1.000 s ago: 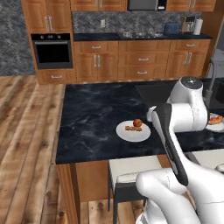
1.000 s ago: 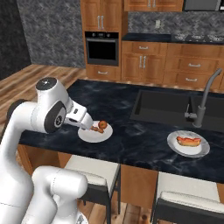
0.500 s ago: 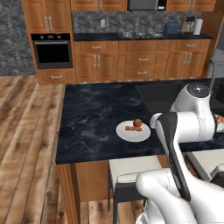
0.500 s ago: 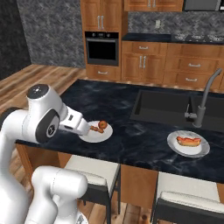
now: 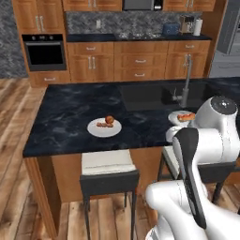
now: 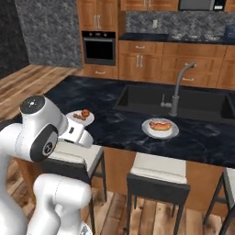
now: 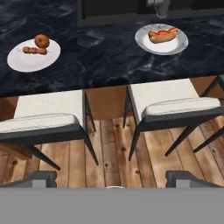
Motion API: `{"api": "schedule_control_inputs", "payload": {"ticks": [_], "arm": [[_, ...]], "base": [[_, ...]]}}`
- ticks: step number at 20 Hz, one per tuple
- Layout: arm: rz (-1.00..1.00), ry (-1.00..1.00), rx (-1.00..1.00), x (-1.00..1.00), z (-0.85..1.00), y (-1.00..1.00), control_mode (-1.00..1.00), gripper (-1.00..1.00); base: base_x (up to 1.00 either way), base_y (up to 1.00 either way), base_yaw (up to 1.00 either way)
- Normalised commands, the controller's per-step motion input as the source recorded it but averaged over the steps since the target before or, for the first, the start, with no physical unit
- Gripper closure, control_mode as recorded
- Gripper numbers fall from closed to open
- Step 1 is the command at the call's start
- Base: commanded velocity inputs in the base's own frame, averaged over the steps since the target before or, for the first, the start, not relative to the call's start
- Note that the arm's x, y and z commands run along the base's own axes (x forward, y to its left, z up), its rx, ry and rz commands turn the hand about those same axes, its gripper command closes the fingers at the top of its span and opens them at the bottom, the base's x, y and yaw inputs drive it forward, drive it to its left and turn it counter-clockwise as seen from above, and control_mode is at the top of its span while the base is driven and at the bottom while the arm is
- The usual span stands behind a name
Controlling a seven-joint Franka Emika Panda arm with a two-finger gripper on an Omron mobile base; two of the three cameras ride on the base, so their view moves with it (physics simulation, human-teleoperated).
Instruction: Pick up the apple and mango from the fridge and place one fruit on each plate on the dining counter.
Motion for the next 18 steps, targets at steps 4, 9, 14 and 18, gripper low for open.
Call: {"api": "schedule_control_inputs", "payload": {"ticks": [4,9,14,18], "arm": [[0.00,0.00,0.00,0.00,0.00,0.00,1.00,-1.00],[0.00,0.00,0.00,0.00,0.00,0.00,1.00,-1.00],[0.00,0.00,0.00,0.00,0.00,0.00,1.00,-1.00],[0.00,0.00,0.00,0.00,0.00,0.00,1.00,-1.00]], "base": [[-0.31,-1.00,0.00],[-0.13,-1.00,0.00],[0.00,-1.00,0.00],[0.00,-1.00,0.00]]}}
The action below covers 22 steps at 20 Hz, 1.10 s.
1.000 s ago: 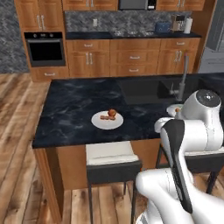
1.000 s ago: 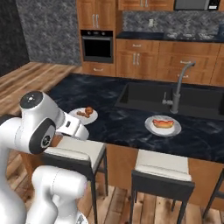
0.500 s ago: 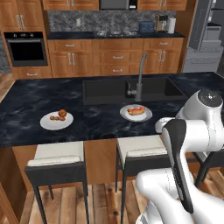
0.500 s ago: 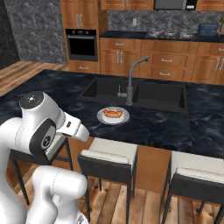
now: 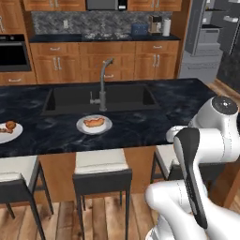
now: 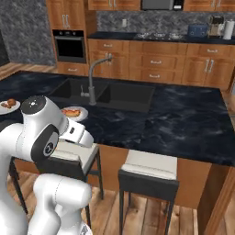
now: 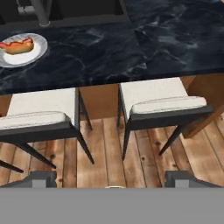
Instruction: Pick up the apple and mango from the fridge and place one fruit on each plate on the dining counter.
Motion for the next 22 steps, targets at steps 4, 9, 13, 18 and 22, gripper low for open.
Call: {"api": "schedule_control_inputs", "payload": {"ticks": [4,9,13,18,22], "arm": [[0.00,0.00,0.00,0.00,0.00,0.00,1.00,-1.00],[0.00,0.00,0.00,0.00,0.00,0.00,1.00,-1.00],[0.00,0.00,0.00,0.00,0.00,0.00,1.00,-1.00],[0.00,0.00,0.00,0.00,0.00,0.00,1.00,-1.00],[0.00,0.00,0.00,0.00,0.00,0.00,1.00,-1.00]], "base": [[0.00,-1.00,0.00],[0.01,-1.00,0.00],[0.15,-1.00,0.00],[0.23,-1.00,0.00],[0.40,-1.00,0.00]]}}
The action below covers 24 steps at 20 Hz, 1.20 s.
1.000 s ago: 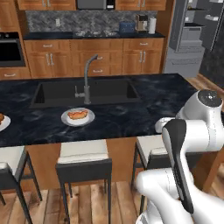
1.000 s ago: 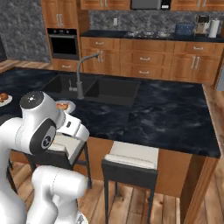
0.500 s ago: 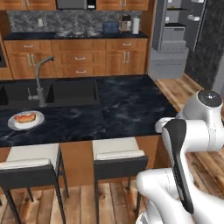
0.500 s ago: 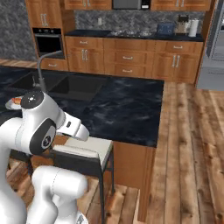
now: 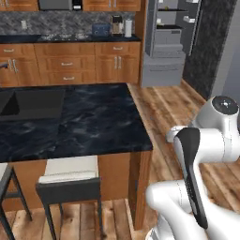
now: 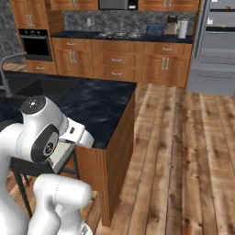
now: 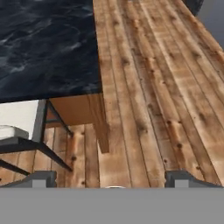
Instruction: Pick up the apple and mango from the fridge and place one fruit on each plate on the dining counter.
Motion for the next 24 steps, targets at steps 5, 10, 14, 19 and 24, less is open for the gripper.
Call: {"api": "schedule_control_inputs", "payload": {"ticks": [5,10,14,19,24], "arm": [[0.00,0.00,0.00,0.00,0.00,0.00,1.00,-1.00],[0.00,0.00,0.00,0.00,0.00,0.00,1.00,-1.00],[0.00,0.00,0.00,0.00,0.00,0.00,1.00,-1.00],[0.00,0.00,0.00,0.00,0.00,0.00,1.00,-1.00],[0.00,0.00,0.00,0.00,0.00,0.00,1.00,-1.00]], "base": [[0.64,-1.00,0.00],[0.97,-0.93,0.00],[1.00,-0.84,0.00],[1.00,-0.77,0.00],[1.00,-0.73,0.00]]}}
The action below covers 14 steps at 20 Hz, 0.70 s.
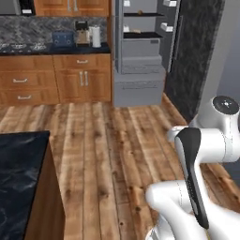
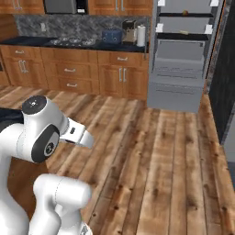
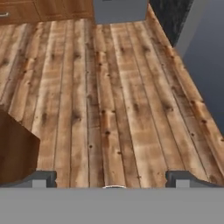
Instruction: Pick up the apple and mango from the fridge and place one fruit on each plate on the dining counter.
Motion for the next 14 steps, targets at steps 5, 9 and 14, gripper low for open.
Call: {"api": "schedule_control_inputs", "payload": {"ticks": [5,9,14], "arm": [[0.00,0.00,0.00,0.00,0.00,0.00,1.00,-1.00],[0.00,0.00,0.00,0.00,0.00,0.00,1.00,-1.00],[0.00,0.00,0.00,0.00,0.00,0.00,1.00,-1.00]], "base": [[1.00,-0.58,0.00],[1.00,-0.45,0.00],[1.00,-0.39,0.00]]}}
